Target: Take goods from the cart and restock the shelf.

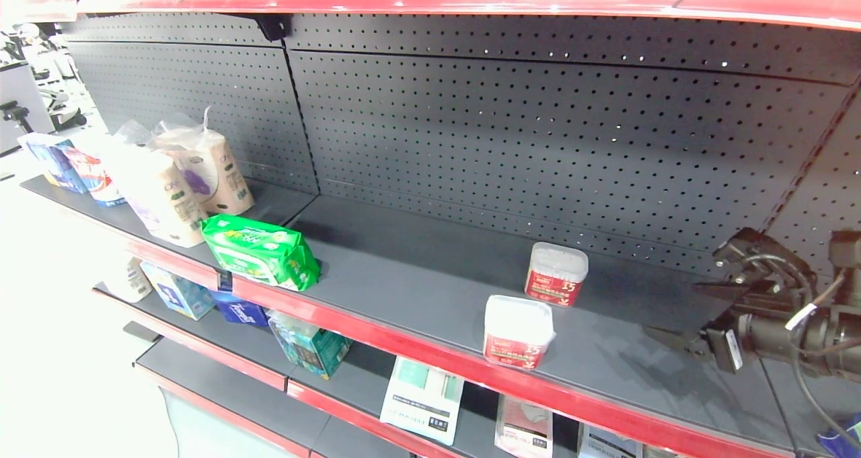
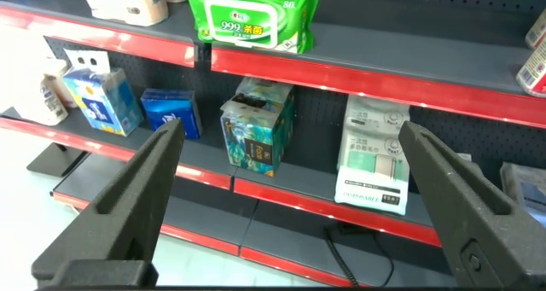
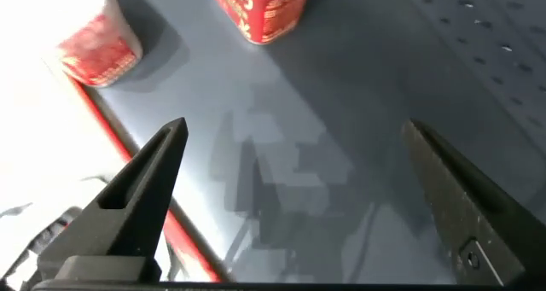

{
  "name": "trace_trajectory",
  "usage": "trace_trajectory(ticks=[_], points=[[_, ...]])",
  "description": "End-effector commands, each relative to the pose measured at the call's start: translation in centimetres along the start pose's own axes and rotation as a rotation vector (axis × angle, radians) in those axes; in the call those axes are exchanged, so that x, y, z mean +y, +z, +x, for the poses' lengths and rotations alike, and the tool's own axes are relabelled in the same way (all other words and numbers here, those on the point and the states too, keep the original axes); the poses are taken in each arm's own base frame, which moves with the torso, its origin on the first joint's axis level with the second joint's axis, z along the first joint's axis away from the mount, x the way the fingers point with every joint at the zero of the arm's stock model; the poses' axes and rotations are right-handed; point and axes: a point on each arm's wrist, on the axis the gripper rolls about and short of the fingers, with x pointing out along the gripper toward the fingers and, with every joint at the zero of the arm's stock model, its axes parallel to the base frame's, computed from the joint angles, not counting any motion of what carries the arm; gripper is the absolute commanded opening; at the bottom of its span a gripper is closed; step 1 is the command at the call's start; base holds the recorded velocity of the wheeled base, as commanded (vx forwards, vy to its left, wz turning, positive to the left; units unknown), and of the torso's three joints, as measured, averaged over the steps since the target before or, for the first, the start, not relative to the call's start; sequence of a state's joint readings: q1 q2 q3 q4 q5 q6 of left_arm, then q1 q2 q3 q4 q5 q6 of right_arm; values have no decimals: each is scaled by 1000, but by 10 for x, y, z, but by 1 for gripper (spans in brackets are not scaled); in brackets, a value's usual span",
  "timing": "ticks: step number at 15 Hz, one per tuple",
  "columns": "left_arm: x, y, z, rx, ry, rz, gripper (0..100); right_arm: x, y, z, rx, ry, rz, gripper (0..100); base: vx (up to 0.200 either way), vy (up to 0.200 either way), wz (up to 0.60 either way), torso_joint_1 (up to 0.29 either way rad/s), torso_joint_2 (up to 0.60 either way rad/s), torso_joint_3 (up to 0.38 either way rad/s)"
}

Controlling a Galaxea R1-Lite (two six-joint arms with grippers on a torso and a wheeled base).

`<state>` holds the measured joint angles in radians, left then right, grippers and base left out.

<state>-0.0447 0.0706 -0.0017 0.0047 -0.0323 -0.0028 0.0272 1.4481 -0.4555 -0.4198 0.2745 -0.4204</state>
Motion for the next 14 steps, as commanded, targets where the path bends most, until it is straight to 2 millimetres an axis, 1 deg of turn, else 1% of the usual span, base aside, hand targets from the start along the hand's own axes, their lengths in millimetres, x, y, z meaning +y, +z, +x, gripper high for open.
trace_trajectory(ticks=[1,2,3,4,5,6,7,8,9,12,14], points=[[0,0,0,2,0,0,100,15,-4,-48,-110,-73,15,100,0,0,0,0,0,0],[0,0,0,2,0,0,100,20,-6,-66,-169,-106,37,100,0,0,0,0,0,0],[0,0,0,2,0,0,100,22,-9,-79,-206,-143,67,100,0,0,0,0,0,0],[0,0,0,3,-1,1,100,28,-18,-102,-268,-225,139,100,0,0,0,0,0,0],[0,0,0,3,-1,1,100,37,-33,-120,-305,-327,188,100,0,0,0,0,0,0],[0,1,0,5,-4,3,100,39,-39,-125,-310,-367,193,100,0,0,0,0,0,0],[0,1,1,12,-15,3,100,47,-51,-135,-298,-426,208,100,0,0,0,0,0,0],[0,1,1,20,-26,4,100,52,-58,-140,-271,-451,219,100,0,0,0,0,0,0],[0,1,2,23,-32,4,100,63,-68,-148,-230,-467,238,100,0,0,0,0,0,0],[0,1,2,22,-30,4,100,73,-77,-154,-220,-460,241,100,0,0,0,0,0,0],[0,1,2,22,-30,4,100,72,-77,-154,-214,-460,243,100,0,0,0,0,0,0]])
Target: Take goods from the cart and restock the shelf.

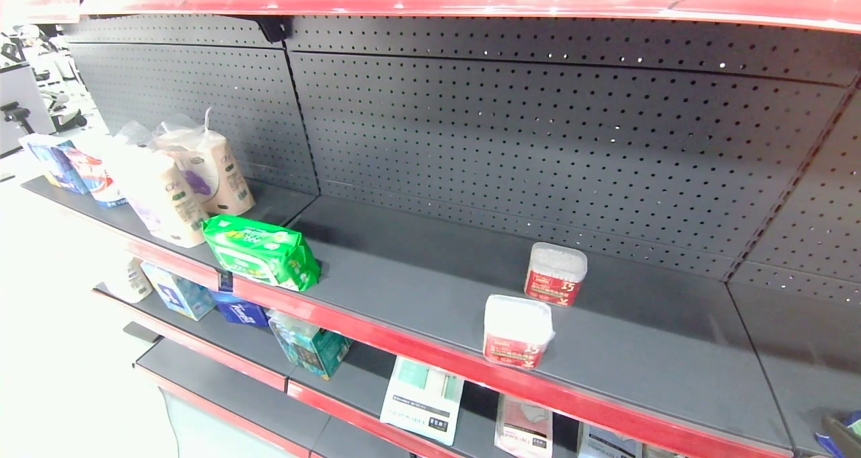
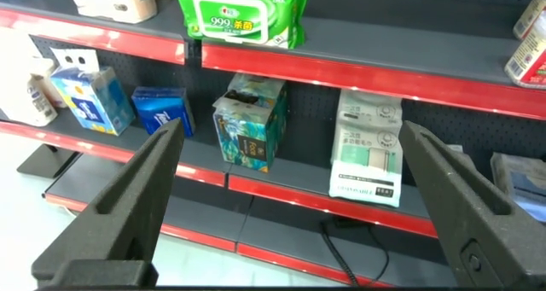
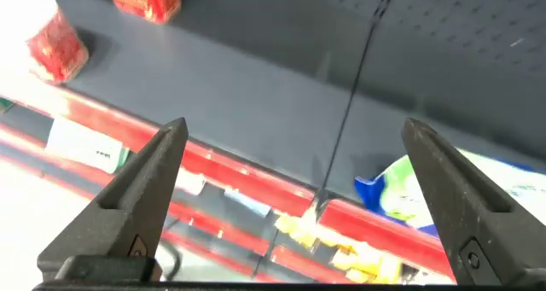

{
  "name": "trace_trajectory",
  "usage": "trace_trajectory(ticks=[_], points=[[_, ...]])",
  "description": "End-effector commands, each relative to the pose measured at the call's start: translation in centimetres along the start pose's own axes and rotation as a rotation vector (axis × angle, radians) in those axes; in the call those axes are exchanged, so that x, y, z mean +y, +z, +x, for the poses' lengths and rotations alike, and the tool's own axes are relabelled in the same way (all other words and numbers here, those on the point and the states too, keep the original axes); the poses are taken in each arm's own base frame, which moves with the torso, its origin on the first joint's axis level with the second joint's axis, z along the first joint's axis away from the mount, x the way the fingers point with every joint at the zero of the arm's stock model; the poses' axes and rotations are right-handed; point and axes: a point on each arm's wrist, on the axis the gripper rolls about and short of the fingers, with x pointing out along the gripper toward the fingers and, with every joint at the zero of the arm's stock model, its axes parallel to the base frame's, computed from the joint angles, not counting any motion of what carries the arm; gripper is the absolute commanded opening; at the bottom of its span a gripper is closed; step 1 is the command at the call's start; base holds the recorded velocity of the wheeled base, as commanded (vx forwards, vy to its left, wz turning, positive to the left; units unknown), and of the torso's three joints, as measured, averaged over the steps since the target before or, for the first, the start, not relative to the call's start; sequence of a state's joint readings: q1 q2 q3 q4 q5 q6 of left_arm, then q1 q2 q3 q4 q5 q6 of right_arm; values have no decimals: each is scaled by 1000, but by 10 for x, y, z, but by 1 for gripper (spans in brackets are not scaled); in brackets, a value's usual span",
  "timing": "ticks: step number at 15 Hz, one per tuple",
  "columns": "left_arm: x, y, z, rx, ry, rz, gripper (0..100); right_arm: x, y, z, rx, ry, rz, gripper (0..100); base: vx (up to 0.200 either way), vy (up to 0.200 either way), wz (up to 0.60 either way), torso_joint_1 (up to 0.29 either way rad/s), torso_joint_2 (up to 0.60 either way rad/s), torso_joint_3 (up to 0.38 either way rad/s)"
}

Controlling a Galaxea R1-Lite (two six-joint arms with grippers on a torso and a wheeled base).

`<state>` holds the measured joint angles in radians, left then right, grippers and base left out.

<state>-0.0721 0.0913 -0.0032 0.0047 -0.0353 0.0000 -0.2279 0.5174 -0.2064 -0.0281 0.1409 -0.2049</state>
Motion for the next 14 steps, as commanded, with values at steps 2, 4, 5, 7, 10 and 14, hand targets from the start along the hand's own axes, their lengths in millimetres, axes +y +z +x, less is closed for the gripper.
trace_trajectory(ticks=[2,4,5,7,10,14], points=[[0,0,0,2,0,0,100,1,0,-5,-38,-8,-7,100,0,0,0,0,0,0],[0,0,0,2,0,0,100,1,-1,-5,-35,-6,-7,100,0,0,0,0,0,0],[0,0,0,2,-1,0,100,1,-2,-5,-32,-6,-7,100,0,0,0,0,0,0],[0,0,0,2,0,0,100,1,-2,-5,-31,-4,-7,100,0,0,0,0,0,0],[0,0,0,4,-1,0,100,1,-3,-4,-28,-2,-13,100,0,0,-600,1,-2,4],[0,0,0,4,-1,0,100,2,-4,-4,-24,2,-17,100,0,0,-600,13,1,-4]])
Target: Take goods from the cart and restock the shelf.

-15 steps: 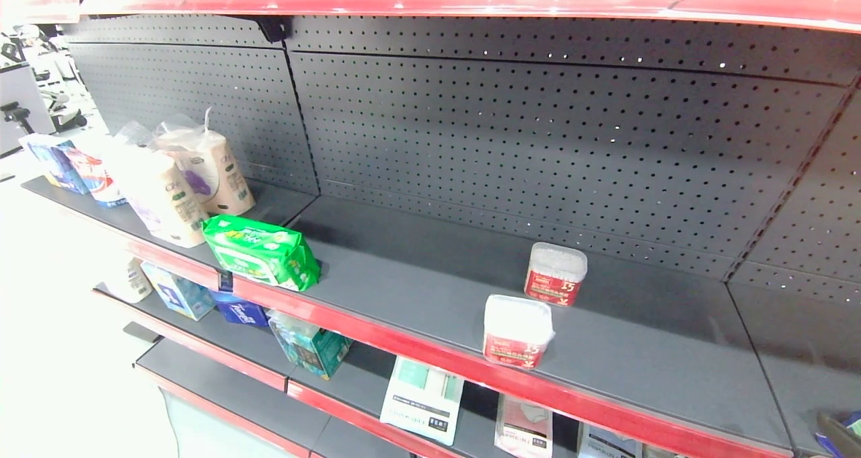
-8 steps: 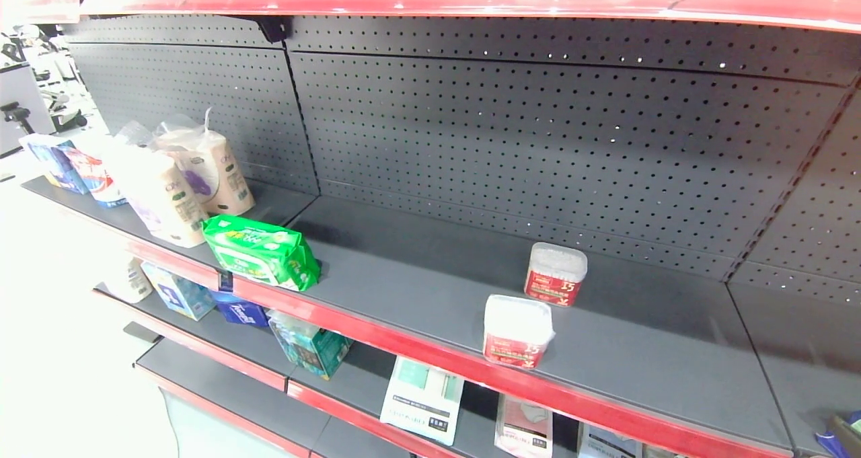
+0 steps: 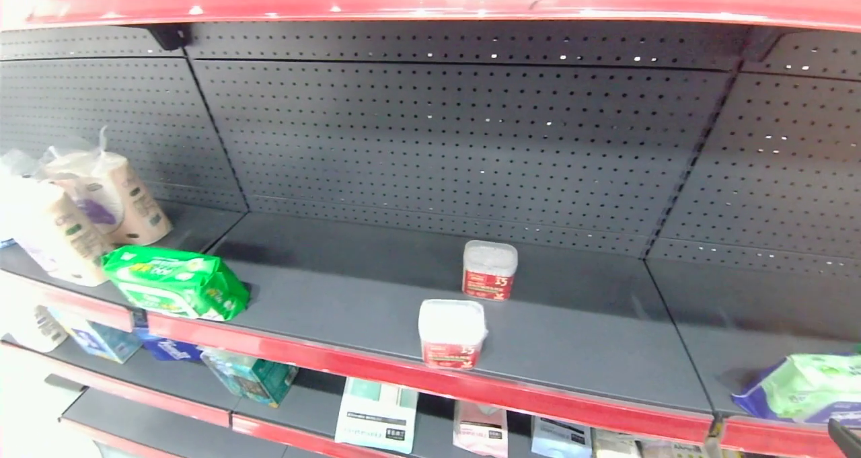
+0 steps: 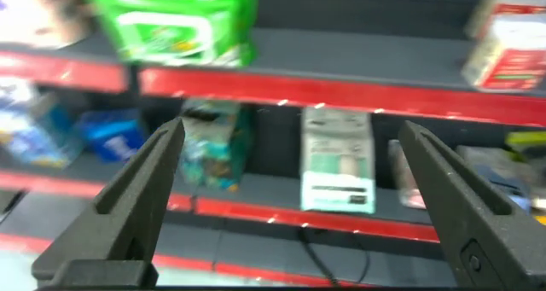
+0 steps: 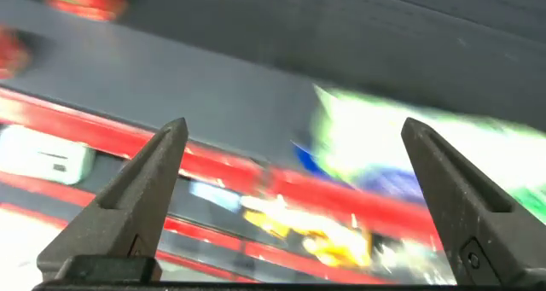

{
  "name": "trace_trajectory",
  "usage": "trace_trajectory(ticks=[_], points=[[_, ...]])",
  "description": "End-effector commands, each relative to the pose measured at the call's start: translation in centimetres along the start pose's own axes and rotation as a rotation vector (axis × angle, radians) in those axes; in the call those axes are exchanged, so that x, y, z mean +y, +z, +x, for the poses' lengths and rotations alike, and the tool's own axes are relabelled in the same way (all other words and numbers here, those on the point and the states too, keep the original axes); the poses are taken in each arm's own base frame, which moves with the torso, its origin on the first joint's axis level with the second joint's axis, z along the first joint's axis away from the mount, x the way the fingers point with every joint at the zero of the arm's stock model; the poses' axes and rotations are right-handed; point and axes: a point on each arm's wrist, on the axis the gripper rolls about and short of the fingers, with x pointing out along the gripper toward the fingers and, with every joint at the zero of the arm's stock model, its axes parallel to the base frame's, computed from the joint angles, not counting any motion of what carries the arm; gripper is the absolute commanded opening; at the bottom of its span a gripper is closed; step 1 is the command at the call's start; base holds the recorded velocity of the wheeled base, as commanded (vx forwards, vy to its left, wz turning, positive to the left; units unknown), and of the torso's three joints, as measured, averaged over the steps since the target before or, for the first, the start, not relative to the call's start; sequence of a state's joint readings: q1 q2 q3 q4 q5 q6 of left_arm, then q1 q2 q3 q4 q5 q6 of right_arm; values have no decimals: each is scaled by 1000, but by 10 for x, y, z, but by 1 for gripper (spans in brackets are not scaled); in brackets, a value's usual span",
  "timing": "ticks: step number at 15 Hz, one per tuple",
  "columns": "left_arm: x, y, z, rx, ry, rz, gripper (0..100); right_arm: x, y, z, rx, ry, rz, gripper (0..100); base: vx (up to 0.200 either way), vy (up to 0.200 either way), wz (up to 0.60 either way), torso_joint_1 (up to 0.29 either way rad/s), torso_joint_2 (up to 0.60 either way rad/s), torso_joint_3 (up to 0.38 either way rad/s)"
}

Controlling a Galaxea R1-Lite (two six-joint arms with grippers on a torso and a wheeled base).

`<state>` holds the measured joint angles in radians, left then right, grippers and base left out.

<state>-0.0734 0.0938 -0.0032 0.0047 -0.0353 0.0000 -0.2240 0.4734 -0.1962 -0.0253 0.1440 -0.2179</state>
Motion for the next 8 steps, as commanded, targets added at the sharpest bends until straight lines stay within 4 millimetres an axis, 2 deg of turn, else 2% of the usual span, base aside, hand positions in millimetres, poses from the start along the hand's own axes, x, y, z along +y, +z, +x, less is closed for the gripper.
trace_trajectory(ticks=[1,4,8], points=[[0,0,0,1,0,0,100,0,0,1,7,2,1,100,0,0,-600,-7,-2,12],[0,0,0,1,-2,0,100,0,0,2,14,8,-1,100,0,0,-600,2,1,6],[0,0,0,1,-3,0,100,2,-7,3,25,26,2,100,0,0,0,0,0,0]])
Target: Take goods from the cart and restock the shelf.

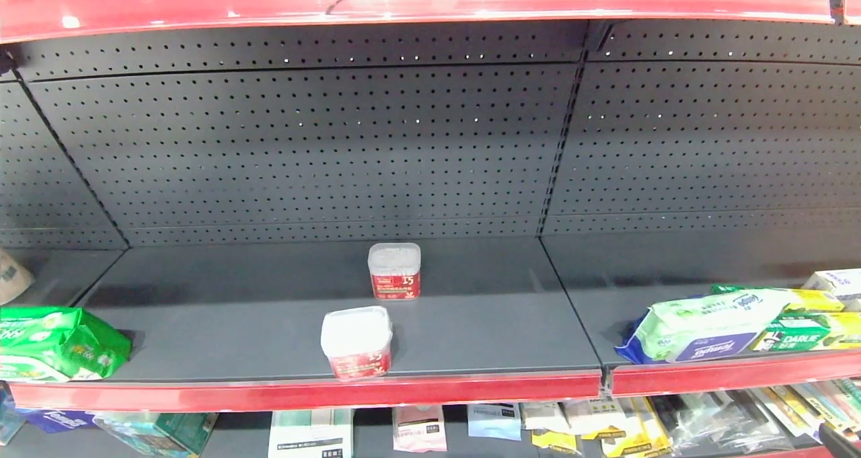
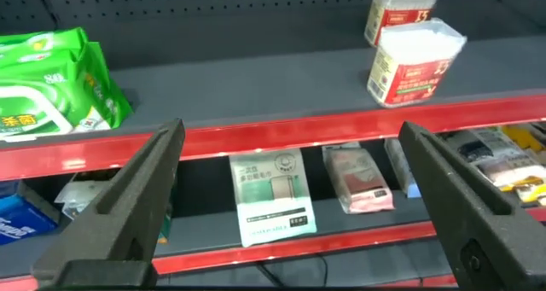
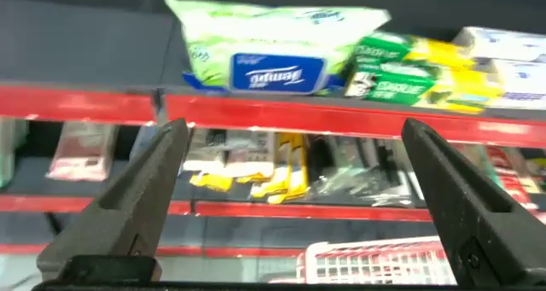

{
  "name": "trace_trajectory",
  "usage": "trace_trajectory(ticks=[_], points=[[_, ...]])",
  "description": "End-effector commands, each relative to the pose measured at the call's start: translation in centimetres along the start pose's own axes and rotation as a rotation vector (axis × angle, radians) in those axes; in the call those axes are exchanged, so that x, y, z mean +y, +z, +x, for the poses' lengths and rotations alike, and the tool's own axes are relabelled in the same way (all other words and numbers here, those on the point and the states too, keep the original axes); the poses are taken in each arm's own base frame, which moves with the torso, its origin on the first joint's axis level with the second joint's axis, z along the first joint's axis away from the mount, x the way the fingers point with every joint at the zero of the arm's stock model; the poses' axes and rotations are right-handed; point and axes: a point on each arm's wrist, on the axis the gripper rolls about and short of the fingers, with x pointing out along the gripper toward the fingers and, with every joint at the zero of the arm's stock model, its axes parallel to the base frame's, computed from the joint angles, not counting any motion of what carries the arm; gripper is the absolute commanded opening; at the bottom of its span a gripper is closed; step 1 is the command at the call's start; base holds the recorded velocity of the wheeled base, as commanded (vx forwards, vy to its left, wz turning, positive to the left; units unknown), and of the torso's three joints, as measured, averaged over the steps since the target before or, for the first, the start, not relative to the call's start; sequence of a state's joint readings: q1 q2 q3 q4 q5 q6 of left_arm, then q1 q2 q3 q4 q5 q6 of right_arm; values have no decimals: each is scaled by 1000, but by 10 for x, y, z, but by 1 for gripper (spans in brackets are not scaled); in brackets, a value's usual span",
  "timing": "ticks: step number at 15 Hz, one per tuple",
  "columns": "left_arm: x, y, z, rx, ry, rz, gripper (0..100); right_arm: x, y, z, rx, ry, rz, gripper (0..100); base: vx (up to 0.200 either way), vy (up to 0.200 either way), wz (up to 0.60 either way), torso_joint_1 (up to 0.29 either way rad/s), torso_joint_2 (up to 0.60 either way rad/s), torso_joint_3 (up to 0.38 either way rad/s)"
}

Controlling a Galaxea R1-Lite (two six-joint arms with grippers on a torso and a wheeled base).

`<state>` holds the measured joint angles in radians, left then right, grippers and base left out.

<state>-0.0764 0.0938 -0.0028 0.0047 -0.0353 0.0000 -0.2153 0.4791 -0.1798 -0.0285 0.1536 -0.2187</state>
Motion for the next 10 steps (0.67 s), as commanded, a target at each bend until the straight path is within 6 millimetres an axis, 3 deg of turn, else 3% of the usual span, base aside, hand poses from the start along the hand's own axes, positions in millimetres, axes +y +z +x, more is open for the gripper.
trace_trajectory(ticks=[1,4,5,10], points=[[0,0,0,1,0,0,100,1,-5,1,11,9,4,100,0,0,0,0,0,0],[0,1,2,27,6,9,100,10,-30,-10,-67,117,56,100,0,0,0,0,0,0],[0,1,3,36,9,9,100,16,-52,-15,-116,158,71,100,0,0,0,0,0,0],[0,1,2,32,65,1,100,15,-54,-23,-243,125,130,100,0,0,0,0,0,0]])
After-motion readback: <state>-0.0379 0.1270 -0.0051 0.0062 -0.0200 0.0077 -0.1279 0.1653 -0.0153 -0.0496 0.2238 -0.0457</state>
